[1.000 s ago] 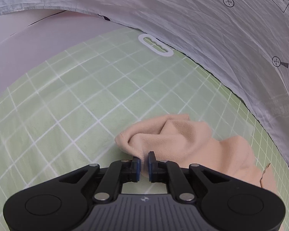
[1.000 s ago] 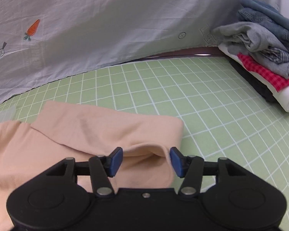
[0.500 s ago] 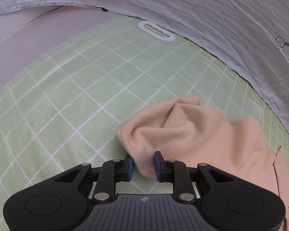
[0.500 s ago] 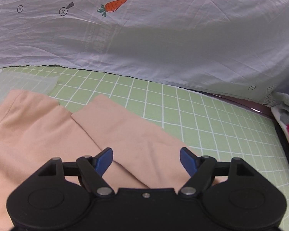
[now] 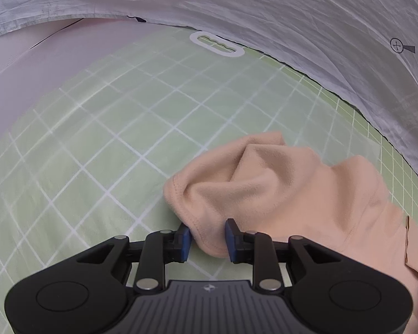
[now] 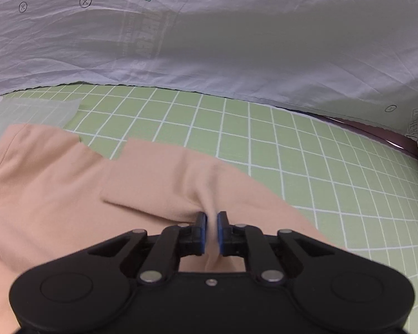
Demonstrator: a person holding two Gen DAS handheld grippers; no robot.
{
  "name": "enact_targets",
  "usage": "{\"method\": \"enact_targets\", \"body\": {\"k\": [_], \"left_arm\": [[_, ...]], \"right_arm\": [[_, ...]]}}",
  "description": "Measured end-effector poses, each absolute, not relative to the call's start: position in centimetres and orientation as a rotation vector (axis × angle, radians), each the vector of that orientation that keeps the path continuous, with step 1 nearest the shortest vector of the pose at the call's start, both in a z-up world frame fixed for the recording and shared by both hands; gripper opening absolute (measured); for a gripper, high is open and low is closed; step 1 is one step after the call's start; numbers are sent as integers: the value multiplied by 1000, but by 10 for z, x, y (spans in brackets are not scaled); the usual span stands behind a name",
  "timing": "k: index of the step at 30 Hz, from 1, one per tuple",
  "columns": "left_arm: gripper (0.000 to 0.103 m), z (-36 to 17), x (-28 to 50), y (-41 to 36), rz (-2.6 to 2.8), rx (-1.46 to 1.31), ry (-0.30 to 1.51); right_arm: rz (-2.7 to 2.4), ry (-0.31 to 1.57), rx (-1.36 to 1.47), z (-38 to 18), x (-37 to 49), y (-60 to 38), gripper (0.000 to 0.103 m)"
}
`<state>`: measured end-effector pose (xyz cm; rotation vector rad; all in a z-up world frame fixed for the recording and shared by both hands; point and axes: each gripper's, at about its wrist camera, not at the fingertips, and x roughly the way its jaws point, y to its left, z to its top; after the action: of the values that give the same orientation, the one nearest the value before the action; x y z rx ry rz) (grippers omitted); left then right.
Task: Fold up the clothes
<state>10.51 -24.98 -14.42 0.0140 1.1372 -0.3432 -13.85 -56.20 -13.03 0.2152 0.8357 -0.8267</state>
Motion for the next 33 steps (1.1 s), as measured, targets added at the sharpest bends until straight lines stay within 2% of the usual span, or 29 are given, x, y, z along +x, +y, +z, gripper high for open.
{"method": "enact_targets", "body": {"k": [6, 14, 15, 16, 20, 22, 33], "left_arm": [[34, -144, 109, -246, -344, -42, 1157], [43, -147, 110, -249, -362, -77, 1167], [45, -147, 110, -249, -365, -83, 1174], [45, -147, 111, -248, -366, -90, 1181], [46, -144, 114, -241, -363, -124, 1184], [46, -141, 120, -238, -363, -127, 1166], [43, -131, 153, -230, -406, -91, 1096]], "right_arm": [[-1160, 765, 295, -118, -231, -601, 8], [-1426, 861, 389, -127, -320, -606, 11], [-1457, 874, 401, -128, -330, -606, 18], [-1487, 887, 413, -129, -341, -606, 33], [-1566, 914, 436, -131, -363, -602, 60], [-1564, 885, 419, -126, -349, -596, 81], [-1324, 945, 308, -137, -258, -574, 88]]}}
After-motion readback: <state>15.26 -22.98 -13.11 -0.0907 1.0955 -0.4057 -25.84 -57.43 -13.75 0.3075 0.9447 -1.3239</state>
